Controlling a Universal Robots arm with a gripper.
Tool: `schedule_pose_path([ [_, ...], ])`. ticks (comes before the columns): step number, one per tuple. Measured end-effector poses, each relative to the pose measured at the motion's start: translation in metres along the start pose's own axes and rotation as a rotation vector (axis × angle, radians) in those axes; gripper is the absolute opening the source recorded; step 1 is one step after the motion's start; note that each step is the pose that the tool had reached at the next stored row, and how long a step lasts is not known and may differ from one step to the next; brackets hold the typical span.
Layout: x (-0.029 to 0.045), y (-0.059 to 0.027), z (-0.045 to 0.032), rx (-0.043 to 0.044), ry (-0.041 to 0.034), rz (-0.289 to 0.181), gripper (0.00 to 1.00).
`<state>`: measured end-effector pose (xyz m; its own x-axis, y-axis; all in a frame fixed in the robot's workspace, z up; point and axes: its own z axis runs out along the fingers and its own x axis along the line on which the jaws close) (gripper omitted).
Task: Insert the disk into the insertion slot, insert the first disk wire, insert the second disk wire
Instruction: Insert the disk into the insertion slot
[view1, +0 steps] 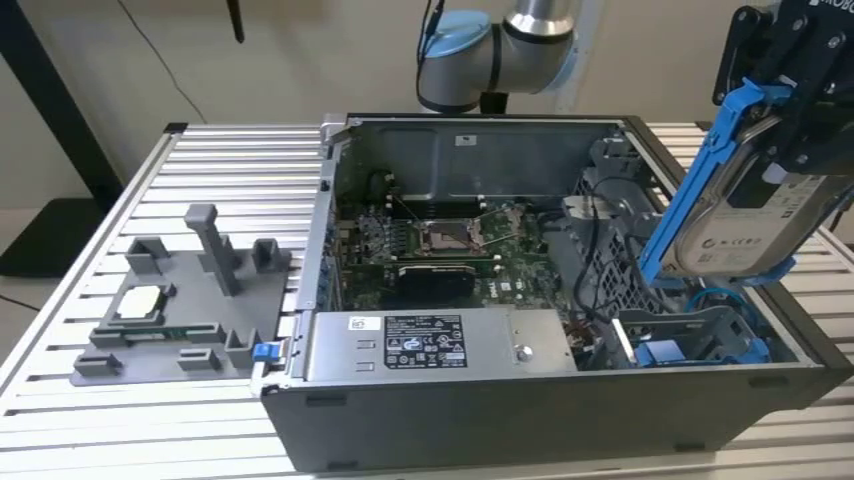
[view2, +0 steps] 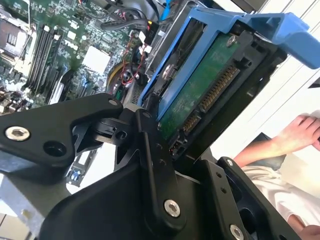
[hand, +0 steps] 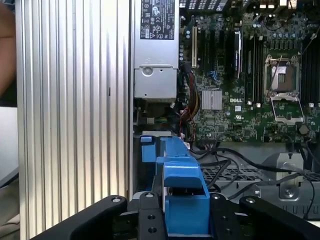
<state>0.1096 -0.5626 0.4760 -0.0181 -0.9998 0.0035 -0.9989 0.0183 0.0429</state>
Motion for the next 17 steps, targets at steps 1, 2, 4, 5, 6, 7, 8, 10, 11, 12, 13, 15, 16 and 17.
schedule_pose_path([
  [1, 0.0, 0.0, 0.0, 0.0, 0.0, 0.0, 0.0],
  [2, 0.0, 0.0, 0.0, 0.0, 0.0, 0.0, 0.0],
  [4, 0.0, 0.0, 0.0001, 0.0, -0.0001, 0.0, 0.0],
  [5, 0.0, 0.0, 0.0002, 0.0, -0.0001, 0.0, 0.0],
  [6, 0.0, 0.0, 0.0006, 0.0, -0.0003, 0.0, 0.0],
  [7, 0.0, 0.0, 0.0008, 0.0, -0.0002, 0.0, 0.0],
  [8, 0.0, 0.0, 0.0011, 0.0, -0.0001, 0.0, 0.0],
  [10, 0.0, -0.0001, 0.002, 0.0, -0.0001, 0.0, 0.0],
  [11, 0.0, -0.0001, 0.0025, 0.0, 0.0, 0.0, 0.0],
  [12, 0.0, -0.0001, 0.0031, 0.0, -0.0001, 0.0, 0.0],
  [13, 0.0, -0.0002, 0.0037, 0.0, -0.0002, 0.0, 0.0],
  [15, 0.0, -0.0002, 0.0045, 0.0, 0.0, 0.0, 0.0],
  [16, 0.0, -0.0002, 0.005, 0.0, -0.0002, 0.0, 0.0],
  [17, 0.0, -0.0002, 0.0054, 0.0, -0.0004, 0.0, 0.0],
])
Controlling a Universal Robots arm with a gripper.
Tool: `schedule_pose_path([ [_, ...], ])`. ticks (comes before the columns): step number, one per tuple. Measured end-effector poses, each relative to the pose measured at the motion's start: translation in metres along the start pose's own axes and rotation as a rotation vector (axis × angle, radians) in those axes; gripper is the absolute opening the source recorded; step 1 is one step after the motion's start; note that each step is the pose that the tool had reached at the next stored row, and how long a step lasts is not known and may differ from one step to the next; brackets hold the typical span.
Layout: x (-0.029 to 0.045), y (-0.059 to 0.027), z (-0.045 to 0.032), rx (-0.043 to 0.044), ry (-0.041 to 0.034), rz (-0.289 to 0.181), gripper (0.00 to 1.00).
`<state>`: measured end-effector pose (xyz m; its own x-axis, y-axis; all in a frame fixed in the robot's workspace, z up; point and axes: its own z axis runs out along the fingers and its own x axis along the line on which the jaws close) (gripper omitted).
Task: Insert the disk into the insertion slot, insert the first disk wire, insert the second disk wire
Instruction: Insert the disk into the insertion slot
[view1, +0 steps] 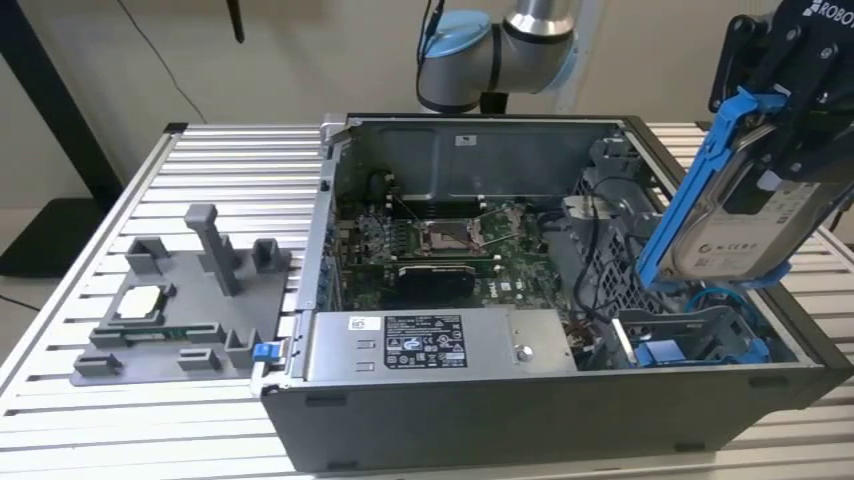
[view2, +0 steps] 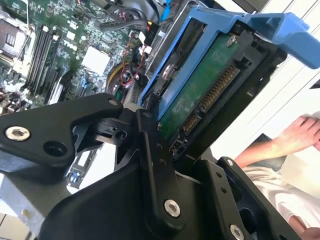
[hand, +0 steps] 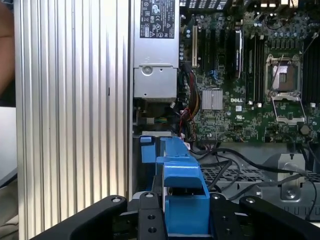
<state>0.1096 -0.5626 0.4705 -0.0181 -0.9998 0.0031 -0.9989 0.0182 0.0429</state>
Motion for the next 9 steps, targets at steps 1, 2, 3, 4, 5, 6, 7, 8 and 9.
schedule_pose_path([
  [1, 0.0, 0.0, 0.0005, 0.0, -0.0002, 0.0, 0.0],
  [2, 0.0, -0.0001, 0.0012, 0.0, -0.0005, 0.0, 0.0],
  [3, 0.0, -0.0001, 0.0022, 0.0, -0.0013, 0.0, 0.0],
  [4, 0.0, -0.0002, 0.0034, 0.0, -0.0023, 0.0, 0.0],
  [5, 0.0, -0.0002, 0.0047, 0.0, -0.0032, 0.0, 0.0],
  [6, 0.0, -0.0003, 0.0062, -0.0001, -0.004, 0.0, 0.0],
  [7, 0.0, -0.0003, 0.0077, -0.0001, -0.0049, 0.0, 0.0],
  [8, 0.0, -0.0004, 0.009, -0.0001, -0.0061, 0.0, 0.0],
  [9, 0.0, -0.0004, 0.0104, -0.0002, -0.0081, 0.0, 0.0],
])
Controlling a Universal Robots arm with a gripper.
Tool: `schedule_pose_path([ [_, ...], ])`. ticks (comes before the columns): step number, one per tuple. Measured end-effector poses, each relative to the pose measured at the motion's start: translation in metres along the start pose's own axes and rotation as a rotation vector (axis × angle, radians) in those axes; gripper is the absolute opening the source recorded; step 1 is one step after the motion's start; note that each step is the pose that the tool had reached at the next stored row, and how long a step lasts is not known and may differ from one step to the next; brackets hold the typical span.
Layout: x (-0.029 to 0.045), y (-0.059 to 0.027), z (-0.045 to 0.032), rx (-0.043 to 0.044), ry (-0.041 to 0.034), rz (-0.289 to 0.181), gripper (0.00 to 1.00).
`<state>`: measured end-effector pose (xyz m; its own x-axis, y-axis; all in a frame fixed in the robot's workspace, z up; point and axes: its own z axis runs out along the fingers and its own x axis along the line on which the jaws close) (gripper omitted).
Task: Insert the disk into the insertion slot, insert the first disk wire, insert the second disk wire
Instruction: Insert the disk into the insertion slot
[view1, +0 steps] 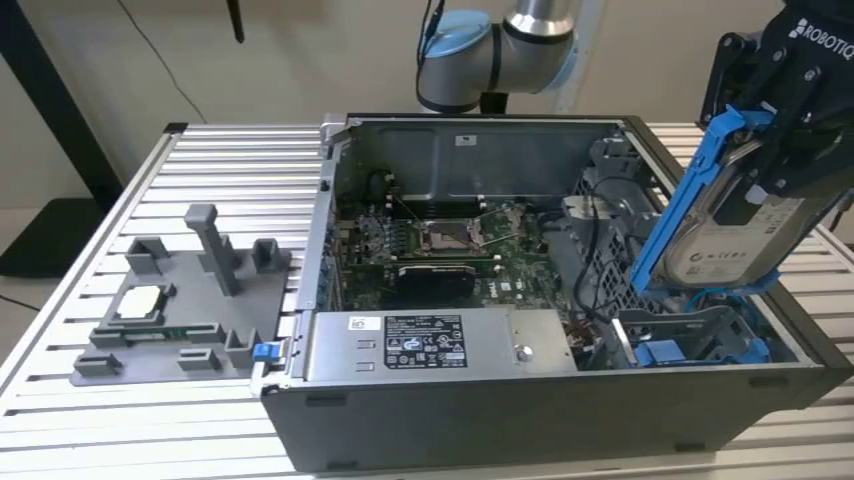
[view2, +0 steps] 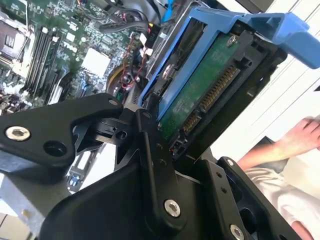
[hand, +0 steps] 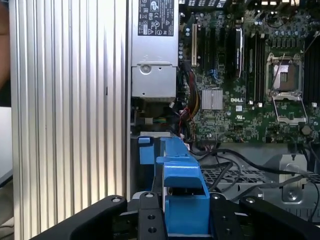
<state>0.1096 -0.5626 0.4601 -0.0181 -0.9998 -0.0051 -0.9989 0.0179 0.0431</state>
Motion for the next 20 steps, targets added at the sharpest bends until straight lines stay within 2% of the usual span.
schedule_pose_path([
  [8, 0.0002, -0.0009, 0.0097, -0.0003, -0.0182, -0.001, 0.0],
  [20, 0.0066, -0.0079, 0.027, -0.0004, -0.0189, -0.001, 0.0],
])
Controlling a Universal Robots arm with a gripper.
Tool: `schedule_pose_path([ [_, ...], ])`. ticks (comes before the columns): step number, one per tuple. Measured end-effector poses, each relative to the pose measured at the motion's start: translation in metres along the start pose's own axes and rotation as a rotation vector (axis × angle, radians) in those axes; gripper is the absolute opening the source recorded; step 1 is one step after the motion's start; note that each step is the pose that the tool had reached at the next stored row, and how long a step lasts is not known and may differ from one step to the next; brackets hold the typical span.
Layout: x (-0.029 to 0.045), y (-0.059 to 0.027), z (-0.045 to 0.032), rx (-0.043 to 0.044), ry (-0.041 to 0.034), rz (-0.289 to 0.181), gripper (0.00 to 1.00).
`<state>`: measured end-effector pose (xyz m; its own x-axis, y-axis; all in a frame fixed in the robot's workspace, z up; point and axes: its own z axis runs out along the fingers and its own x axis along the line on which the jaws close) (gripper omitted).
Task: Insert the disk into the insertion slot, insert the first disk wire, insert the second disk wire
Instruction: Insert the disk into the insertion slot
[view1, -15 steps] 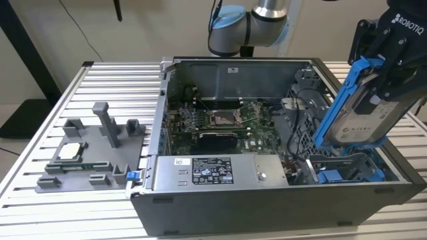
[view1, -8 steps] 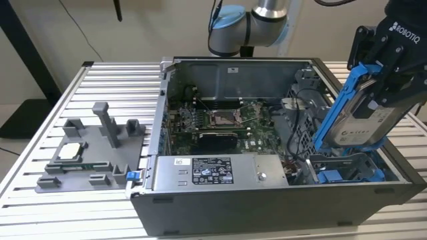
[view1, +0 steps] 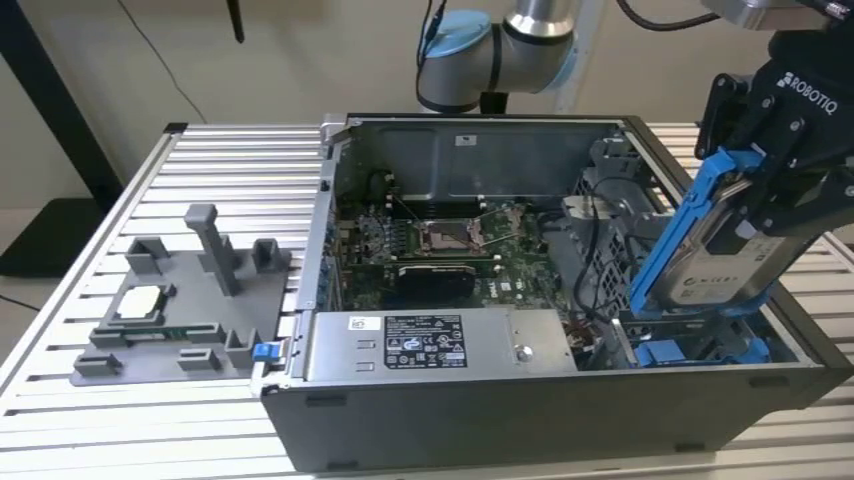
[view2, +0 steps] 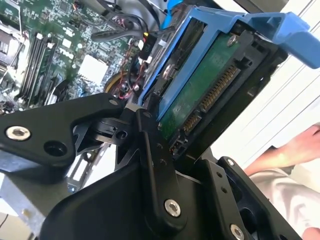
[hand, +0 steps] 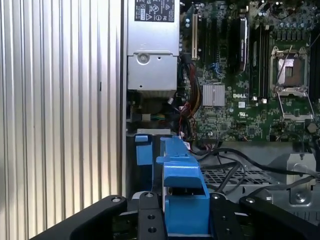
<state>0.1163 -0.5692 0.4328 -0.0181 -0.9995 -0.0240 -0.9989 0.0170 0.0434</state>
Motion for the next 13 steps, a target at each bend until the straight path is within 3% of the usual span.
schedule_pose_path([
  [4, 0.0036, -0.0008, 0.006, 0.0, 0.0, 0.0, 0.0],
  [13, 0.0042, -0.0014, 0.0186, -0.0012, -0.0004, 0.0, 0.0],
])
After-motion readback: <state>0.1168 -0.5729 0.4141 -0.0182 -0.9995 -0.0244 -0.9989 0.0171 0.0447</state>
